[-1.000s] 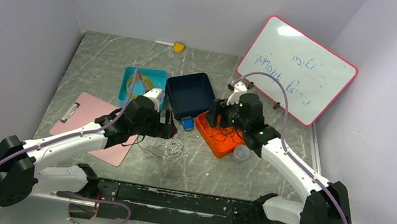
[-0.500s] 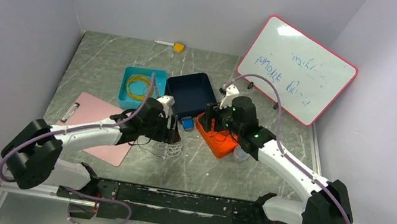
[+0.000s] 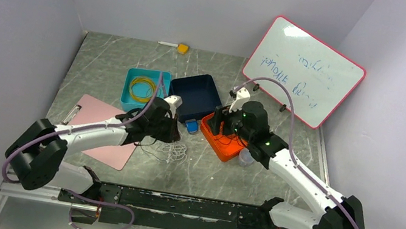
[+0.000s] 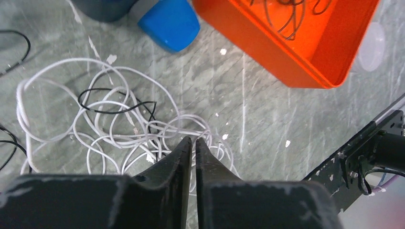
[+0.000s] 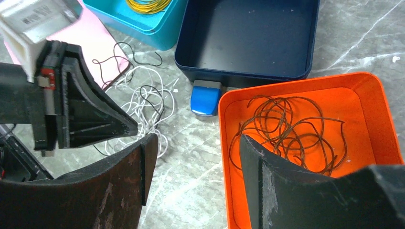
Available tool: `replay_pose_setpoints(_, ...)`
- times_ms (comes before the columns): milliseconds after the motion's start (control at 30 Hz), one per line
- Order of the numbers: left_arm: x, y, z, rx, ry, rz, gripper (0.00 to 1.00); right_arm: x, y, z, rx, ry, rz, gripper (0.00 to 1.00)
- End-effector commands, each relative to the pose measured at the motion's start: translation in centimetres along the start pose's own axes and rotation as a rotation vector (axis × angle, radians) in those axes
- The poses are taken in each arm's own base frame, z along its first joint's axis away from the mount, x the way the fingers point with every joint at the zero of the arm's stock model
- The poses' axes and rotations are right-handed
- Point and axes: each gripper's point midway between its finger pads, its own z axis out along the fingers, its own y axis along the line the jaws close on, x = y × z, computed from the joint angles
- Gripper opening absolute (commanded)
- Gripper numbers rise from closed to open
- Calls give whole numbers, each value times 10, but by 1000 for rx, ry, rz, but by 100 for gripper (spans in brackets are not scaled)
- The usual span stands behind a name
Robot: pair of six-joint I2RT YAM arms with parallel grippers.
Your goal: Untangle the cables
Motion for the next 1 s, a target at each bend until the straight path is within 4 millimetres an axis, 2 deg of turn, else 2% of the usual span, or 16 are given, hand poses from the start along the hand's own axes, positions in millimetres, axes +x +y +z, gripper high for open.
replay_pose_setpoints(0, -28, -15, -17, 32, -68, 34, 10, 0, -1, -5, 10, -9, -23, 67)
replay_pose_setpoints(67, -32, -20, -23, 48, -82, 43, 7, 0, -2, -6, 13, -10, -24, 67)
replay_pose_setpoints(500, -55, -50, -66, 163, -167, 121, 7, 1, -4, -11, 28, -25, -17, 67)
replay_pose_setpoints(800, -51, -44, -72, 139, -163, 132, 7, 4, -5, -10, 27, -15, -15, 67)
replay_pose_setpoints(833, -50, -40, -70, 120, -158, 122, 11, 5, -4, -10, 24, -11, -16, 67)
replay_pose_setpoints(967, -35, -23, -55, 46, -87, 89, 41, 13, 0, -5, -7, 25, -25, 67)
